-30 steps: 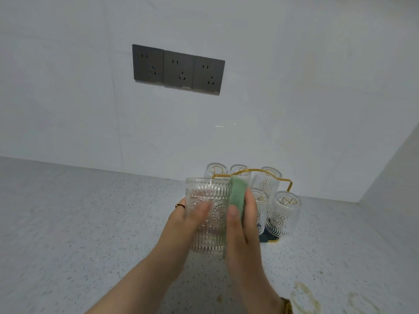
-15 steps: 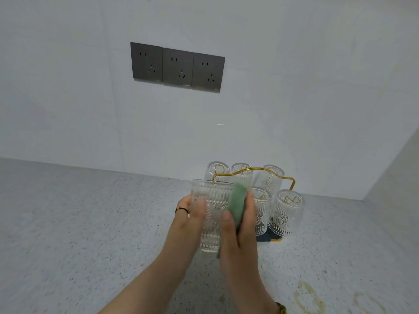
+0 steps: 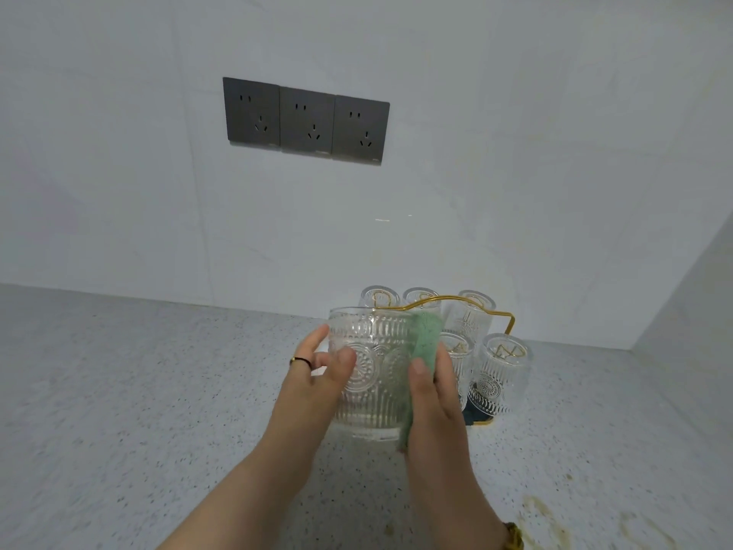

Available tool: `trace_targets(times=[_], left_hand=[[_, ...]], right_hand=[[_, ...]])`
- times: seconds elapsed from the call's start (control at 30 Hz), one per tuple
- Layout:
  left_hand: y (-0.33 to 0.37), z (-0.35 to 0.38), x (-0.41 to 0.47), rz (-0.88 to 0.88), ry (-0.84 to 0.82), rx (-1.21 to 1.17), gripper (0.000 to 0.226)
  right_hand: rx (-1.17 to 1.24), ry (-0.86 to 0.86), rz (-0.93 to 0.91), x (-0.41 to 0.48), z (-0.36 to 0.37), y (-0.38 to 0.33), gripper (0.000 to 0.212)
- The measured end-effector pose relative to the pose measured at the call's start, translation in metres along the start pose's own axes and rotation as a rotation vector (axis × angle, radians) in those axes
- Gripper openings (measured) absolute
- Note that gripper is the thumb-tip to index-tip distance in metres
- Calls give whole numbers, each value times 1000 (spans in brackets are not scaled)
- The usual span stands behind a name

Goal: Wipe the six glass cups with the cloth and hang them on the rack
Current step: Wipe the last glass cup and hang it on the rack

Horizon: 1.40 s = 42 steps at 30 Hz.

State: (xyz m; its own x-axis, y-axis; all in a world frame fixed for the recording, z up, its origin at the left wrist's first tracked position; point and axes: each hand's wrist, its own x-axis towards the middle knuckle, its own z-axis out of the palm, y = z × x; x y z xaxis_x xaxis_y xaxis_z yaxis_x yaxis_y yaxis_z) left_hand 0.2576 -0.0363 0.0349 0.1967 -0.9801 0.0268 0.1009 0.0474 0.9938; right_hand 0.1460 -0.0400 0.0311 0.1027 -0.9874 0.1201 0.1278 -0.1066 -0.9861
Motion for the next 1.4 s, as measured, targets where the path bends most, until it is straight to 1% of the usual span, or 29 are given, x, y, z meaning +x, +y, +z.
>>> trace_targets(times=[0.03, 0.07, 0.1, 0.13, 0.2, 0.23, 0.3, 0.37, 0.4, 0.47, 0.53, 0.57, 0.6, 0.63, 0.7, 0.73, 0.8, 0.83, 0.9, 1.0, 1.03, 1.1, 1.13, 1.2, 1.27, 1.3, 1.33, 1.4], left_hand=[[0, 0, 1, 1, 64, 34, 50], [-2, 0, 1, 7, 91, 50, 42], [-3, 1, -1, 0, 78, 62, 38], [-6, 3, -3, -25, 52, 52, 43], [-9, 6, -5, -80, 2, 2, 62], [-8, 7, -6, -82, -10, -5, 70], [-9, 5, -5, -43, -8, -3, 77], [-8, 2, -4, 8, -66, -46, 86], [-7, 0, -5, 7, -101, -64, 88], [-1, -3, -8, -14, -160, -80, 88], [4, -1, -8, -55, -146, -91, 93], [7, 0, -7, -69, -131, -74, 98], [11, 3, -5, -74, -98, -26, 97], [12, 5, -4, -51, -29, 17, 85], [9, 6, -2, 1, 109, 43, 49], [10, 5, -3, 4, 130, 55, 37], [4, 3, -6, 29, 91, 92, 46], [1, 4, -9, 43, 65, 91, 49], [0, 5, -14, 42, 27, 76, 47], [0, 6, -12, 17, 3, 71, 33], [0, 5, -11, 9, -20, 49, 44], [-1, -1, -10, -24, -97, -48, 85], [-1, -4, -11, -33, -130, -82, 95], [1, -5, -11, -52, -155, -134, 100], [-1, -2, -8, -82, -137, -163, 116], [-3, 0, -5, -88, -115, -148, 121], [-2, 2, -5, -79, -93, -124, 121], [1, 3, -6, -84, -44, -126, 114]], right_hand=[[-60, 15, -34, 0, 1, 0, 39], [-123, 29, -75, -1, 4, -2, 37], [-201, 39, -129, -2, 7, -2, 41], [-286, 50, -189, -2, 10, -1, 46], [-397, 60, -281, -3, 16, 4, 52], [-425, 57, -318, -3, 17, 6, 53], [-447, 50, -374, -5, 18, 11, 54], [-361, 38, -332, -8, 16, 7, 51], [-282, 26, -274, -8, 13, 5, 51], [-86, -42, -100, -7, 7, 1, 55], [118, -116, 32, -3, 1, -1, 58], [175, -118, 63, -2, -1, -3, 59], [181, -116, 77, -3, -2, -6, 59], [142, -99, 77, -4, -2, -7, 59], [6, -50, 34, -5, -2, -9, 51], [-69, -30, -8, -6, -1, -10, 51], [-167, -7, -78, -8, 2, -10, 49], [-184, -22, -110, -9, 4, -10, 46], [-187, -75, -148, -9, 7, -9, 47], [-217, -129, -198, -10, 9, -7, 54], [-221, -138, -221, -11, 9, -9, 55], [-165, -146, -237, -11, 6, -13, 55], [-97, -147, -203, -11, 5, -15, 56], [54, -171, -68, -9, 1, -18, 51], [139, -168, 20, -7, -2, -15, 51], [152, -159, 43, -7, -3, -13, 51], [146, -135, 57, -7, -3, -10, 47], [67, -98, 48, -8, -2, -6, 35]])
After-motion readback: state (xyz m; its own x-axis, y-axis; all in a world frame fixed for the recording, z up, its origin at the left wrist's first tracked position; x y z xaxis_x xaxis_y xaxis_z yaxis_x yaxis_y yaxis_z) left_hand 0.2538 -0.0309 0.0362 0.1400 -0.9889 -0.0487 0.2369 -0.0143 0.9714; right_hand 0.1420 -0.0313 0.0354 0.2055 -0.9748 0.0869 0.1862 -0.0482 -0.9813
